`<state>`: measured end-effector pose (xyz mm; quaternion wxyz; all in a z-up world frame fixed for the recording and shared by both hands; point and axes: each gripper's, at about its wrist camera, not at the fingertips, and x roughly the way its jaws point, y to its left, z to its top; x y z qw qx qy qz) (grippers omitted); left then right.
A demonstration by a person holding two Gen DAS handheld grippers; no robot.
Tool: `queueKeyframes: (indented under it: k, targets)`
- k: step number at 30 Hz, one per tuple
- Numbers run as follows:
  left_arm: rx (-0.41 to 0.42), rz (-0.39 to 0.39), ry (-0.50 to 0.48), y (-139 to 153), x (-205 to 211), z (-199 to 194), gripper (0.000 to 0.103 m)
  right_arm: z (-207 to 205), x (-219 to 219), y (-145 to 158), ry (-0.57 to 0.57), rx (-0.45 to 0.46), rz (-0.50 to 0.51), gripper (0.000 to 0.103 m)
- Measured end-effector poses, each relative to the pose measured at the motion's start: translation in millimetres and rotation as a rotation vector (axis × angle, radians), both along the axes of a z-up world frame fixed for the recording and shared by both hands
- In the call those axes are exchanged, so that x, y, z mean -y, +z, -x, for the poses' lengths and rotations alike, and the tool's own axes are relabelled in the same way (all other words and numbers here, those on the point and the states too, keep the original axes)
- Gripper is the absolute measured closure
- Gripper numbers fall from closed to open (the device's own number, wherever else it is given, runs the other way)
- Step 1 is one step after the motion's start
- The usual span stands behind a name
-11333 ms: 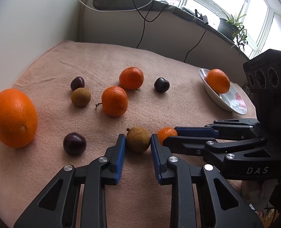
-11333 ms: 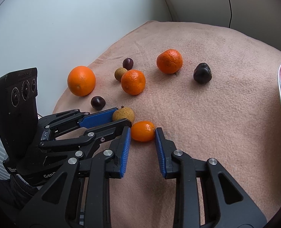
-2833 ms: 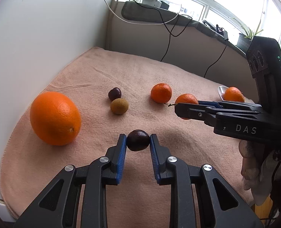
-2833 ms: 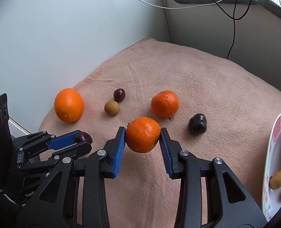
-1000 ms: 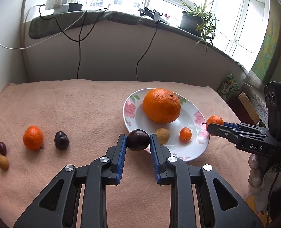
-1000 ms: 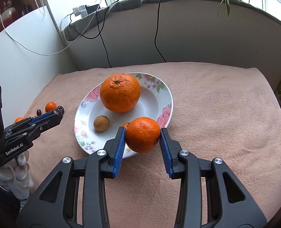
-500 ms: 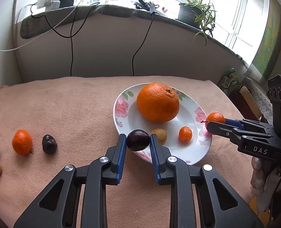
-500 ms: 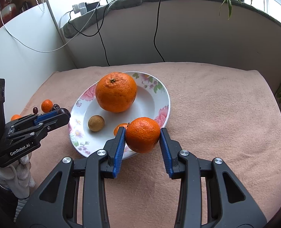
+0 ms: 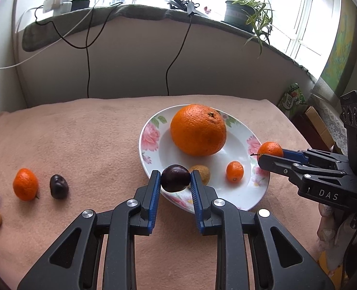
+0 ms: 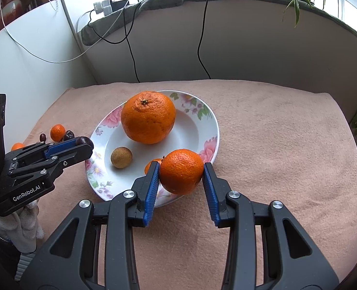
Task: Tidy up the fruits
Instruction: 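Lower the plum and mandarin onto the plate and open both tools, then move both tools back toward the remaining mandarin and dark plum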
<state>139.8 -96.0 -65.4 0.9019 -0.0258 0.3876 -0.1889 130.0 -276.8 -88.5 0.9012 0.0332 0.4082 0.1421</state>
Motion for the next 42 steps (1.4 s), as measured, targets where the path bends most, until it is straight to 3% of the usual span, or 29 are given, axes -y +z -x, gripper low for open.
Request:
queueKeyframes:
  k: [3, 5, 9, 12, 13, 14, 15, 17, 21, 23, 31, 42]
  targets:
    - [0.000, -0.005, 0.000, 0.5, 0.2, -0.1, 0.079, -0.3, -0.5, 0.3, 0.003, 0.001, 0.003, 0.065]
    - [0.002, -0.010, -0.001, 1.0, 0.8, -0.4, 0.067, 0.2, -0.9, 0.2, 0.003, 0.002, 0.005, 0.065]
    - [0.004, -0.002, -0.001, 2.3, 0.0, 0.3, 0.062, -0.8, 0.1, 0.4, -0.003, 0.000, 0.002, 0.065]
    - [0.007, -0.002, -0.003, 2.6, 0.3, 1.3, 0.049, -1.2, 1.6, 0.0, -0.005, -0.002, -0.007, 0.064]
    - [0.007, -0.001, -0.003, 2.5, 0.2, 1.1, 0.049, -0.7, 1.7, 0.7, -0.008, 0.004, -0.008, 0.052]
    - [0.007, -0.002, -0.002, 2.6, 0.1, 1.2, 0.049, 0.8, 2.2, 2.5, -0.013, 0.017, -0.008, 0.033]
    - [0.007, -0.004, 0.000, 2.6, -0.1, 1.2, 0.048, 2.2, 2.5, 5.0, -0.015, 0.032, -0.011, 0.026]
    - [0.010, -0.007, 0.004, 3.1, -0.8, 1.3, 0.040, 4.1, 3.0, 10.2, -0.014, 0.054, -0.020, 0.022]
    - [0.019, -0.017, 0.013, 5.8, -0.9, 2.7, 0.035, 4.7, 3.2, 16.4, -0.020, 0.067, -0.025, 0.018]
    - [0.030, -0.036, 0.021, 7.6, -0.3, 3.9, 0.024, 5.9, 3.5, 19.1, -0.023, 0.075, -0.027, 0.015]
    - [0.088, -0.128, 0.069, 16.1, 1.0, 8.9, 0.023, 7.2, 4.0, 27.3, -0.034, 0.088, -0.024, 0.014]
    - [0.134, -0.143, 0.087, 30.0, -6.4, 14.1, 0.023, 9.0, -4.6, 40.5, -0.019, 0.111, -0.039, 0.013]
